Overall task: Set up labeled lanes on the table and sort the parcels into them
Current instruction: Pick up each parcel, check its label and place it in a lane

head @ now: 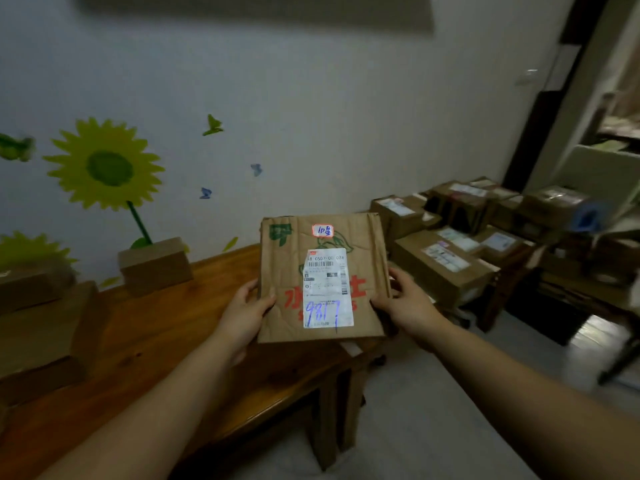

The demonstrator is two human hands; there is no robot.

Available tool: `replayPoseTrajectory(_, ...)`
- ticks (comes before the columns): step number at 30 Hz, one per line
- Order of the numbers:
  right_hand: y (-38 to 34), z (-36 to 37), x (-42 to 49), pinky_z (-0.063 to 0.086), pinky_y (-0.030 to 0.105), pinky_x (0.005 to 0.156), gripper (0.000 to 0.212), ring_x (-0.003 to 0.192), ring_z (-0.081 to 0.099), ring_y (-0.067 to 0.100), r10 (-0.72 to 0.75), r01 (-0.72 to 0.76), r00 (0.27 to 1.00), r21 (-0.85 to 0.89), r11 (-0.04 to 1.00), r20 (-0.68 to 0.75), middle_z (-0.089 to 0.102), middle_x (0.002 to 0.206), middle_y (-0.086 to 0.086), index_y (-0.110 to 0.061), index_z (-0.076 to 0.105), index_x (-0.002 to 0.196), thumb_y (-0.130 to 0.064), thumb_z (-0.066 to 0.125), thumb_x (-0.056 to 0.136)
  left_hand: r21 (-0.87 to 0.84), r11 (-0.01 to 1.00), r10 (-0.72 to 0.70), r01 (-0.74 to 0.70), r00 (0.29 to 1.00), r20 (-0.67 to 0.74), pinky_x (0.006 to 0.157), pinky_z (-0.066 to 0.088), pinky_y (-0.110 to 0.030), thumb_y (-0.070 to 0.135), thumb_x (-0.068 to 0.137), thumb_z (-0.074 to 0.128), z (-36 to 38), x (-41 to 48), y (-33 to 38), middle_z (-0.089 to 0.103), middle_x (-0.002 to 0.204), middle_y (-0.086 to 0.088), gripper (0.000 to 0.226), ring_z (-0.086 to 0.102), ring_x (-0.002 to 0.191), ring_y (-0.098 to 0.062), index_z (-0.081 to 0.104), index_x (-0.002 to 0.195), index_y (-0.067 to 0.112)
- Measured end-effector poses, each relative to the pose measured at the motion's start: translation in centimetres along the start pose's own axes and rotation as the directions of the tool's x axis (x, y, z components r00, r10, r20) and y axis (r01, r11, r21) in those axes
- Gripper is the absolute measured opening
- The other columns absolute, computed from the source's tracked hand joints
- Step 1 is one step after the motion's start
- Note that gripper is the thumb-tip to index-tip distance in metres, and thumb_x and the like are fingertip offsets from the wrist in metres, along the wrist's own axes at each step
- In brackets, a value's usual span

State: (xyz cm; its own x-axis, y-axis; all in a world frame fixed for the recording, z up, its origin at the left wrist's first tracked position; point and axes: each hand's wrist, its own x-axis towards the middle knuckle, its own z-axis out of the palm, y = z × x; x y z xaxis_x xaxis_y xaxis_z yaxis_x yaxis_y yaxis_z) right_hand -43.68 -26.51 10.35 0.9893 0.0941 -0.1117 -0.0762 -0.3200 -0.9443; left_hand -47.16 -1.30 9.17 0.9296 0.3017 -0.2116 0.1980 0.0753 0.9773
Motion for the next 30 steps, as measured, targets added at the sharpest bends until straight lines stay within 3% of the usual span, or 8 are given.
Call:
replayPoseTrajectory(3, 2.3, -6.5, -0.9, 0.044, 0.031, 0.092, 0.076, 0.111, 0.049, 0.013, -0.01, 0.01, 1.0, -0.004, 1.0, -0.011, 0.049, 0.124, -0.007, -0.025, 0.029, 0.146, -0.009, 0.069, 0.083, 0.014, 0.999, 0.039, -0.04, 0.997, 0.065, 0.089, 0.05, -0.039, 0.012, 0.093, 0.057, 7.1, -0.6, 0.0, 0.051, 0.134, -0.005, 0.057, 0.058, 0.111, -0.024, 0.032, 0.143, 0.02)
replayPoseTrajectory(7, 5.8, -15.1, -2.0, 0.045, 0.036, 0.097, 0.081, 0.11, 0.05, 0.012, 0.021, -0.022, 1.0, 0.009, 1.0, 0.007, 0.051, 0.123, -0.006, -0.031, 0.023, 0.147, -0.007, 0.068, 0.083, 0.096, 0.992, 0.068, -0.081, 0.989, 0.133, 0.095, 0.048, -0.043, 0.013, 0.091, 0.059, 16.6, -1.7, -0.5, 0.046, 0.138, -0.004, 0.061, 0.053, 0.114, -0.023, 0.029, 0.143, 0.027)
replayPoseTrajectory(14, 11.8, -26.6, -2.4, 0.044, 0.044, 0.103, 0.094, 0.12, 0.048, 0.02, 0.151, -0.15, 0.982, 0.02, 0.989, -0.111, 0.041, 0.138, -0.001, -0.045, 0.021, 0.145, -0.028, 0.075, 0.071, 0.164, 0.986, -0.046, 0.003, 0.964, 0.261, 0.06, 0.05, -0.026, 0.01, 0.092, 0.056, 29.7, -3.7, -1.6, 0.051, 0.129, -0.007, 0.06, 0.059, 0.08, -0.012, 0.031, 0.144, 0.028)
replayPoseTrajectory(19, 14.3, -31.2, -0.3, 0.043, 0.048, 0.104, 0.094, 0.122, 0.048, 0.022, 0.191, -0.186, 0.962, 0.041, 0.982, -0.197, 0.04, 0.138, -0.001, -0.046, 0.019, 0.145, -0.032, 0.076, 0.071, 0.268, 0.962, -0.041, -0.047, 0.948, 0.315, 0.055, 0.049, -0.02, 0.011, 0.094, 0.053, 35.6, -1.5, -1.5, 0.046, 0.14, -0.006, 0.062, 0.06, 0.078, -0.007, 0.028, 0.146, 0.03)
replayPoseTrajectory(23, 15.8, -33.9, 3.2, 0.048, 0.041, 0.098, 0.081, 0.111, 0.053, 0.019, 0.219, -0.197, 0.95, 0.116, 0.973, -0.222, 0.047, 0.112, -0.011, -0.029, 0.022, 0.147, -0.017, 0.07, 0.083, 0.337, 0.938, -0.046, -0.086, 0.93, 0.364, 0.053, 0.044, -0.014, 0.014, 0.095, 0.051, 40.2, 2.1, -1.2, 0.044, 0.141, -0.007, 0.059, 0.056, 0.078, -0.004, 0.027, 0.147, 0.03)
replayPoseTrajectory(26, 16.4, -36.4, 7.0, 0.05, 0.036, 0.091, 0.078, 0.104, 0.054, 0.016, 0.23, -0.206, 0.933, 0.113, 0.972, -0.276, 0.045, 0.11, -0.011, -0.027, 0.022, 0.147, -0.019, 0.069, 0.085, 0.351, 0.931, -0.049, -0.104, 0.915, 0.401, 0.048, 0.046, -0.013, 0.015, 0.096, 0.05, 43.9, 5.9, -1.1, 0.044, 0.141, -0.006, 0.058, 0.056, 0.079, -0.005, 0.025, 0.146, 0.031)
replayPoseTrajectory(28, 16.3, -38.1, 9.7, 0.048, 0.028, 0.079, 0.076, 0.095, 0.054, 0.01, 0.234, -0.208, 0.922, 0.115, 0.971, -0.309, 0.045, 0.112, -0.009, -0.026, 0.022, 0.147, -0.019, 0.067, 0.086, 0.356, 0.927, -0.05, -0.119, 0.901, 0.431, 0.054, 0.051, -0.017, 0.018, 0.096, 0.049, 46.4, 8.7, -0.5, 0.046, 0.139, -0.007, 0.058, 0.059, 0.082, -0.008, 0.023, 0.146, 0.035)
replayPoseTrajectory(30, 16.1, -39.9, 12.3, 0.047, 0.023, 0.072, 0.076, 0.089, 0.053, 0.006, 0.236, -0.211, 0.914, 0.111, 0.971, -0.33, 0.047, 0.114, -0.008, -0.026, 0.022, 0.148, -0.02, 0.067, 0.087, 0.341, 0.934, -0.068, -0.108, 0.883, 0.464, 0.077, 0.056, -0.033, 0.019, 0.096, 0.05, 48.9, 11.7, 0.0, 0.045, 0.14, -0.007, 0.06, 0.062, 0.096, -0.017, 0.023, 0.145, 0.039)
